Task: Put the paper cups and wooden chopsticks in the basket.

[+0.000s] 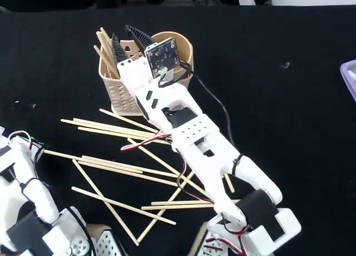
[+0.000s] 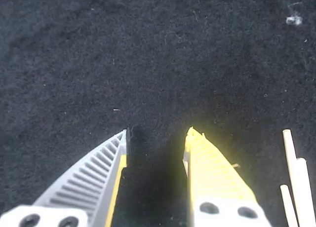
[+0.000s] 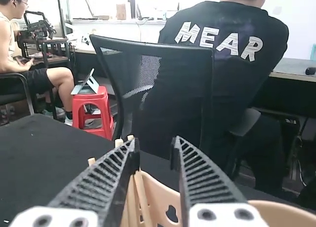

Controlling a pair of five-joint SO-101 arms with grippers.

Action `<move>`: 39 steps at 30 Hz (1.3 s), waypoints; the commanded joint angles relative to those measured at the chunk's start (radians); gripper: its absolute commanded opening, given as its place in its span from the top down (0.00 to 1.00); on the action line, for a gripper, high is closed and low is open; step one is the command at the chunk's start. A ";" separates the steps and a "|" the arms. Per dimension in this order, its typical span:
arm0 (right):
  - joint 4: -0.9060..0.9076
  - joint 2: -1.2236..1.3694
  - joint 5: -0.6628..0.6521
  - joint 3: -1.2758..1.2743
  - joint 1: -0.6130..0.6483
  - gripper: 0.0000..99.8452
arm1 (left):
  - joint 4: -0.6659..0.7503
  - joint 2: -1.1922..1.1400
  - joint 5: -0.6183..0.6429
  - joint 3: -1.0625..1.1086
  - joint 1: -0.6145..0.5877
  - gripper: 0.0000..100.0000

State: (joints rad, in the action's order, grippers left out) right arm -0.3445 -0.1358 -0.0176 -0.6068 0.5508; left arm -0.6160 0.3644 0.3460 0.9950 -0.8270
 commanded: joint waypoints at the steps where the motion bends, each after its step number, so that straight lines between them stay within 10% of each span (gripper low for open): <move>1: 0.107 -0.096 0.009 0.110 0.015 0.88 | 0.014 0.015 -0.005 -0.030 0.013 0.81; 26: 1.591 -0.483 -0.146 0.562 0.041 0.88 | 0.009 0.015 -0.005 -0.028 0.013 0.81; 39: 1.514 -0.696 -0.542 -0.300 -0.038 0.85 | 0.011 0.015 -0.005 -0.025 0.013 0.81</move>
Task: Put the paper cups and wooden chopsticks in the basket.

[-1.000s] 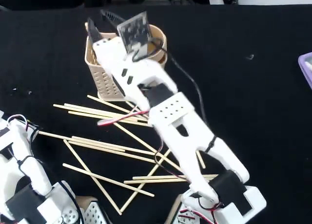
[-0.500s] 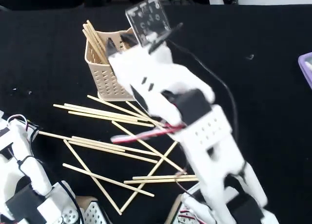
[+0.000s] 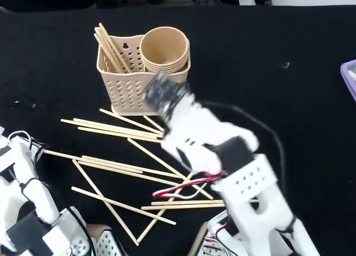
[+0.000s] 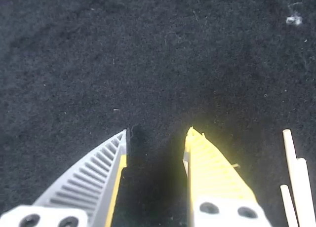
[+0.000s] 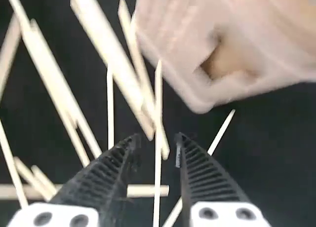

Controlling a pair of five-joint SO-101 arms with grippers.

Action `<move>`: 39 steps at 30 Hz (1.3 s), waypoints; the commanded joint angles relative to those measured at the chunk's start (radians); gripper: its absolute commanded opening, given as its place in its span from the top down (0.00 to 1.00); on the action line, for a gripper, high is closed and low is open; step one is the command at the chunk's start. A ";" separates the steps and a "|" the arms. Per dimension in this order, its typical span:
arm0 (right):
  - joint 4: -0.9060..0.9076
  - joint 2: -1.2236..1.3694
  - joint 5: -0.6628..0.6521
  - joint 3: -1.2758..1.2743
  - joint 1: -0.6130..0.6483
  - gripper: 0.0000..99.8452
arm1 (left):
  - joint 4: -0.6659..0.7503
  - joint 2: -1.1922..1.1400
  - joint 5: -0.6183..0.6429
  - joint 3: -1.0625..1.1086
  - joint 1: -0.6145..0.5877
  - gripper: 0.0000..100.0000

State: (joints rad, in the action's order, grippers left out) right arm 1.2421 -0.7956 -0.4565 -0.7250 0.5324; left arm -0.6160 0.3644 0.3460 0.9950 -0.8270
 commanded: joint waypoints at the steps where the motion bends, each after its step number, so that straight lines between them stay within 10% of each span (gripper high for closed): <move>1: -0.081 -0.036 -0.137 -0.232 -0.020 0.82 | 0.011 0.015 -0.005 -0.025 0.013 0.81; 8: -0.086 -0.035 -0.356 -0.432 0.023 0.78 | 0.014 0.015 -0.005 -0.025 0.013 0.81; 28: -0.339 -0.035 -0.425 -0.630 0.017 0.79 | 0.011 0.015 -0.005 -0.022 0.012 0.81; 39: -0.341 -0.041 -0.425 -0.608 0.014 0.99 | 0.014 0.015 -0.005 -0.022 0.012 0.81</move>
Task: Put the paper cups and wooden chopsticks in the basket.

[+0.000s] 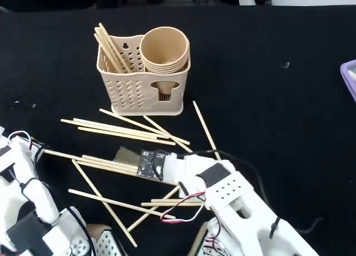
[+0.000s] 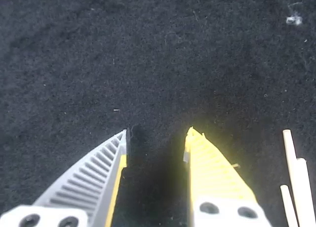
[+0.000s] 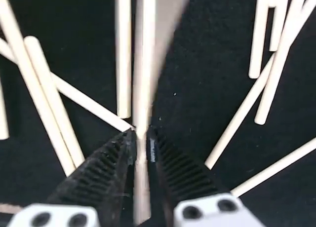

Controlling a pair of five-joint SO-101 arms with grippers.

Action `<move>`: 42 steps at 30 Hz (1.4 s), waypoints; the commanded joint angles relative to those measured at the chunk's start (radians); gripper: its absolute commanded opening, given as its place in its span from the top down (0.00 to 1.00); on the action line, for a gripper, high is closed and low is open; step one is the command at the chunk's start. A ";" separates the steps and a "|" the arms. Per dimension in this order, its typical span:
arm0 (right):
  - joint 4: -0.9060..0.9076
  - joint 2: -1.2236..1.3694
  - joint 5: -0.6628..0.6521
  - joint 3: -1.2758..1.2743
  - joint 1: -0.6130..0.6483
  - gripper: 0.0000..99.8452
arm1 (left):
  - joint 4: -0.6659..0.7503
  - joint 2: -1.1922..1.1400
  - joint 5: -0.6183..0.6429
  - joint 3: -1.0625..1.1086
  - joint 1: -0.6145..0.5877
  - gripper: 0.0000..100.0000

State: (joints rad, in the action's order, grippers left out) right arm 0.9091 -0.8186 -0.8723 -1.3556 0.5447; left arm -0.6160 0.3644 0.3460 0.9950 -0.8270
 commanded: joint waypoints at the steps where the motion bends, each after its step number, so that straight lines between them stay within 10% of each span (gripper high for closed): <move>1: -0.005 -0.018 -0.009 0.031 -0.008 0.99 | 0.014 0.015 -0.005 -0.022 0.012 0.81; 12: 0.219 -0.021 -0.046 0.355 -0.155 0.99 | 0.014 0.015 -0.005 -0.024 0.012 0.81; 21: 0.293 -0.021 0.414 0.774 0.051 0.99 | 0.014 0.015 -0.005 -0.024 0.012 0.81; 34: -0.683 -0.012 0.875 0.611 0.054 0.99 | 0.014 0.015 -0.005 -0.024 0.013 0.81; 42: -1.223 0.127 0.924 0.524 0.054 0.99 | 0.015 0.015 -0.006 -0.022 0.038 0.81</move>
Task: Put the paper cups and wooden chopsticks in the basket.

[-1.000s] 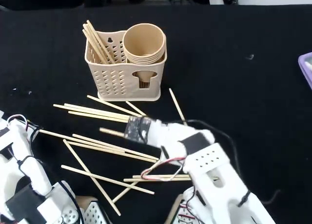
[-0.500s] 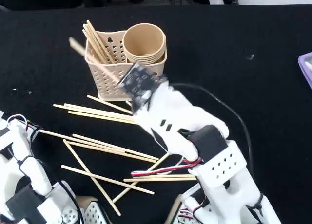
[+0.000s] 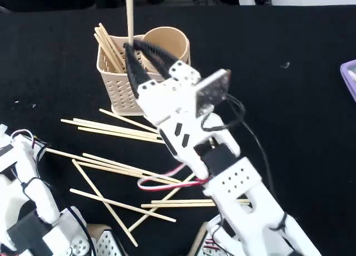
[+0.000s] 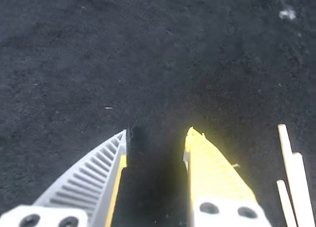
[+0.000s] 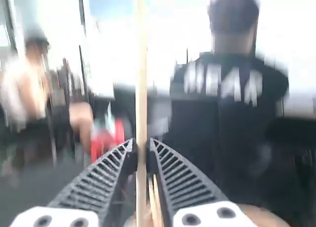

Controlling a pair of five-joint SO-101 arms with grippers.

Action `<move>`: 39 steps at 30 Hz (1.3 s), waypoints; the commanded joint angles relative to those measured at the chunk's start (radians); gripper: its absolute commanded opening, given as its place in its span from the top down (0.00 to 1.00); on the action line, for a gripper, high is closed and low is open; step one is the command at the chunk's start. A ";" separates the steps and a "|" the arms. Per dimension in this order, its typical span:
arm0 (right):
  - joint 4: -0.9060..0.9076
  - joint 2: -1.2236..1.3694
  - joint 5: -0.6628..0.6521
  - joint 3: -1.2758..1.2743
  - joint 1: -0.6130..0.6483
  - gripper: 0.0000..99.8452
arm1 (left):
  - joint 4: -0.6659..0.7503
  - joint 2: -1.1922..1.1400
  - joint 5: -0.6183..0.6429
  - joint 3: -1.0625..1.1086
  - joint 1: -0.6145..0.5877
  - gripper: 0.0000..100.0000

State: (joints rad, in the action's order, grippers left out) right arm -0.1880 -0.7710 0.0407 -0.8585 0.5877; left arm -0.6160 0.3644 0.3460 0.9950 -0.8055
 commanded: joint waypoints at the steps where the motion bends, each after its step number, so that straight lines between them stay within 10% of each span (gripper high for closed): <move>1: -0.132 0.125 0.011 0.047 0.011 0.99 | 0.015 0.015 -0.006 -0.022 0.016 0.81; 20: -0.129 0.720 0.005 0.366 0.008 0.98 | 0.015 0.015 -0.006 -0.024 0.016 0.81; 29: 0.017 0.667 0.009 0.355 0.012 0.80 | 0.015 0.015 -0.006 -0.024 0.016 0.81; 39: 0.382 0.332 0.005 0.354 0.017 0.86 | 0.015 0.015 -0.006 -0.022 0.016 0.81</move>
State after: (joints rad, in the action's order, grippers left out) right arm 0.0529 -0.2969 0.0453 -0.5347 0.5953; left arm -0.6160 0.3644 0.3460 0.9950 -0.8040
